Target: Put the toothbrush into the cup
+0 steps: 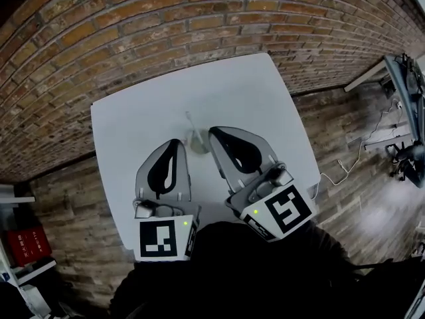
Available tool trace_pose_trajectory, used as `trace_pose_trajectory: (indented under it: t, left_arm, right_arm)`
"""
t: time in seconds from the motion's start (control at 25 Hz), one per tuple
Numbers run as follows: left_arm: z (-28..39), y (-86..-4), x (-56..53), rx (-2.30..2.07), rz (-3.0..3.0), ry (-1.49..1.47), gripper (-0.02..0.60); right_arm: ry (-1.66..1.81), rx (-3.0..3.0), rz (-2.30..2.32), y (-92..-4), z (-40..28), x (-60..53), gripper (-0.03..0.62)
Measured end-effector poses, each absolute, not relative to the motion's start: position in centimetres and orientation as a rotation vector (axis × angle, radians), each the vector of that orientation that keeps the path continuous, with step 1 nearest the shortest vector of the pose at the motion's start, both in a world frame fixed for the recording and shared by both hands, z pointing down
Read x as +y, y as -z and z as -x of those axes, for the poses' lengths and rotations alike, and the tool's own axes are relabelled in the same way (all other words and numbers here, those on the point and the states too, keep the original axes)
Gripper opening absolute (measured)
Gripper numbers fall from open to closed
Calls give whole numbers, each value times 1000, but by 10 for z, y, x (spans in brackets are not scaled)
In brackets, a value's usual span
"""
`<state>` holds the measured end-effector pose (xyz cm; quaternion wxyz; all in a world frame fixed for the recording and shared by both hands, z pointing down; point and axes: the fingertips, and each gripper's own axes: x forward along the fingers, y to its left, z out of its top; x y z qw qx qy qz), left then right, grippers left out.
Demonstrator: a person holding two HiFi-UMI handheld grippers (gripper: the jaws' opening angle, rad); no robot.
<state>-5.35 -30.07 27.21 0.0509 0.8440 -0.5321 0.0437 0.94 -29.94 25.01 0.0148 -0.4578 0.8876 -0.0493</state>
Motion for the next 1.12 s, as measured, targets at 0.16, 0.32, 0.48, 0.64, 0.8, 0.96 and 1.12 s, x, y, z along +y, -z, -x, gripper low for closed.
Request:
trace_pose_trajectory:
  t: [0.16, 0.32, 0.48, 0.64, 0.8, 0.96, 1.12]
  left_arm:
    - [51, -272, -292, -1604, -2590, -129, 8]
    - [52, -269, -291, -1597, -2594, -112, 8]
    - [47, -267, -291, -1582, -2602, -127, 8]
    - [42, -268, -290, -1562, -2622, -143, 8]
    - [42, -267, -292, -1564, -2619, -144, 8]
    - [40, -265, -293, -1558, -2635, -147, 8]
    - [40, -265, -295, -1559, -2644, -142, 8]
  right_arm:
    - [144, 2761, 1435, -249, -9, -292, 0]
    - [130, 2756, 1438, -245, -8, -289, -2]
    - [113, 2752, 1446, -241, -11, -289, -1]
    - [115, 2748, 1451, -242, -13, -289, 0]
    - [115, 2752, 1447, -241, -13, -290, 0]
    - [118, 2743, 1448, -239, -14, -292, 0]
    - [102, 2735, 1440, -236, -15, -296, 0]
